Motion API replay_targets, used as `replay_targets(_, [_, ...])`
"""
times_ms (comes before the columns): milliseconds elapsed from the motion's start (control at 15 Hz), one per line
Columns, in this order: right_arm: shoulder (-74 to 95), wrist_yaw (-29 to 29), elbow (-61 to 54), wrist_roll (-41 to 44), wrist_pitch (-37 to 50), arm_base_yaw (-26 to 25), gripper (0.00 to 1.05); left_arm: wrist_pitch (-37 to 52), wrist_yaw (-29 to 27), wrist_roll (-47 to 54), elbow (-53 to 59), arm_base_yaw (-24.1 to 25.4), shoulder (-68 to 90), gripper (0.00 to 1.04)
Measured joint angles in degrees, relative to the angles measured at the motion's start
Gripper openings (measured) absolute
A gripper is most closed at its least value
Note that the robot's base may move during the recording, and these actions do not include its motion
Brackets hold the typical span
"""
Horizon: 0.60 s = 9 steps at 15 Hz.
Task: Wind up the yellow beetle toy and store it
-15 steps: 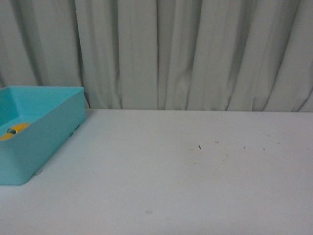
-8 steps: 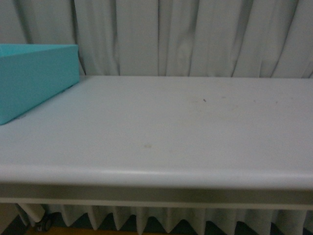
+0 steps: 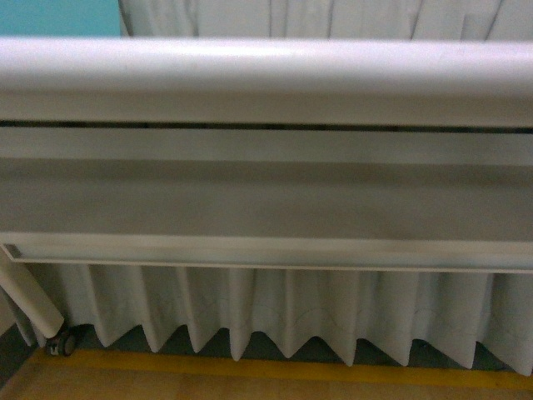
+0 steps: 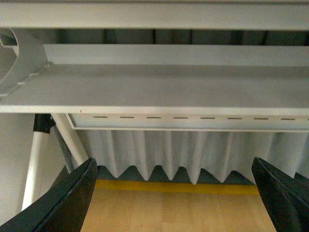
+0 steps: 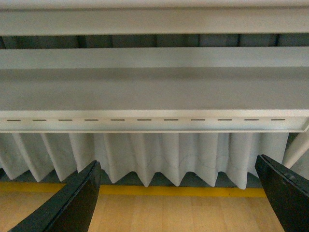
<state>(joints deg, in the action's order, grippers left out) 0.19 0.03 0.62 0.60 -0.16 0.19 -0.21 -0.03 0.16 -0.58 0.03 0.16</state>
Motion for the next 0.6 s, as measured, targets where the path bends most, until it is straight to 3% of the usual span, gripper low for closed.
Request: replay_targets(599, [0.00,-0.02,0.00,0.00,-0.11,0.00,0.98,-0.02,0.00,0.00,0.00,0.00,-0.02,0.98])
